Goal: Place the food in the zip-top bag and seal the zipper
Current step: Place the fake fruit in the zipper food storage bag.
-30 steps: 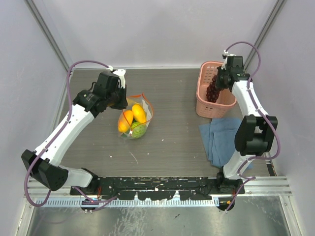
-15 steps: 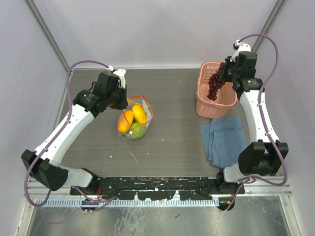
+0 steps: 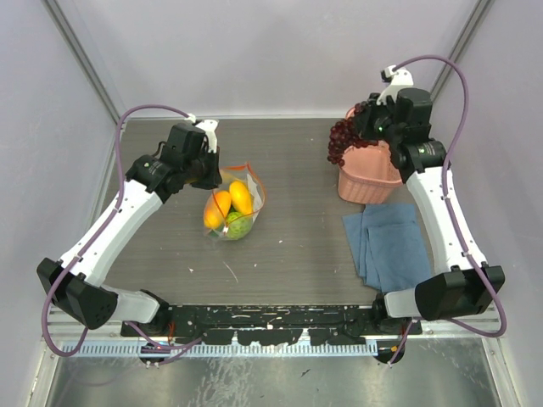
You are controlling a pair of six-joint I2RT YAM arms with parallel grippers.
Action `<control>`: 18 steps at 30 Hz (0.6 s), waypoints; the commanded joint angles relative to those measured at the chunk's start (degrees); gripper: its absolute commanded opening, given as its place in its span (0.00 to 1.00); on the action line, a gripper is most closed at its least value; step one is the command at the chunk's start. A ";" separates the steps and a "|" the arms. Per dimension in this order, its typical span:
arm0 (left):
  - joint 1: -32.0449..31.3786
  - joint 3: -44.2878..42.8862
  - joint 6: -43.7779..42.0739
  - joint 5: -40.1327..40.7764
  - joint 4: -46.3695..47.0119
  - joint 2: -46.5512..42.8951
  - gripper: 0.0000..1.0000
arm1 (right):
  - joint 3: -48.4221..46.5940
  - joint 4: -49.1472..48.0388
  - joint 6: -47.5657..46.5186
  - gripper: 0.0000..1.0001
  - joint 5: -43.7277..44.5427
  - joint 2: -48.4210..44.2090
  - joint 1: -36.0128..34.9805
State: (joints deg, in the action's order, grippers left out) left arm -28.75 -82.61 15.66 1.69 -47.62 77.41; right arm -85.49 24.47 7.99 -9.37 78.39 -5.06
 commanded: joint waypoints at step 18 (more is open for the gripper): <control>0.28 -2.18 0.27 -1.26 2.00 -0.10 0.00 | -4.93 -11.54 3.49 0.01 -11.24 -3.95 -22.28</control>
State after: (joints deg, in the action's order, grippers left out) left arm -28.75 -82.61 15.68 1.19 -47.62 77.49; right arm -86.08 21.17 9.89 -15.66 77.36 -24.12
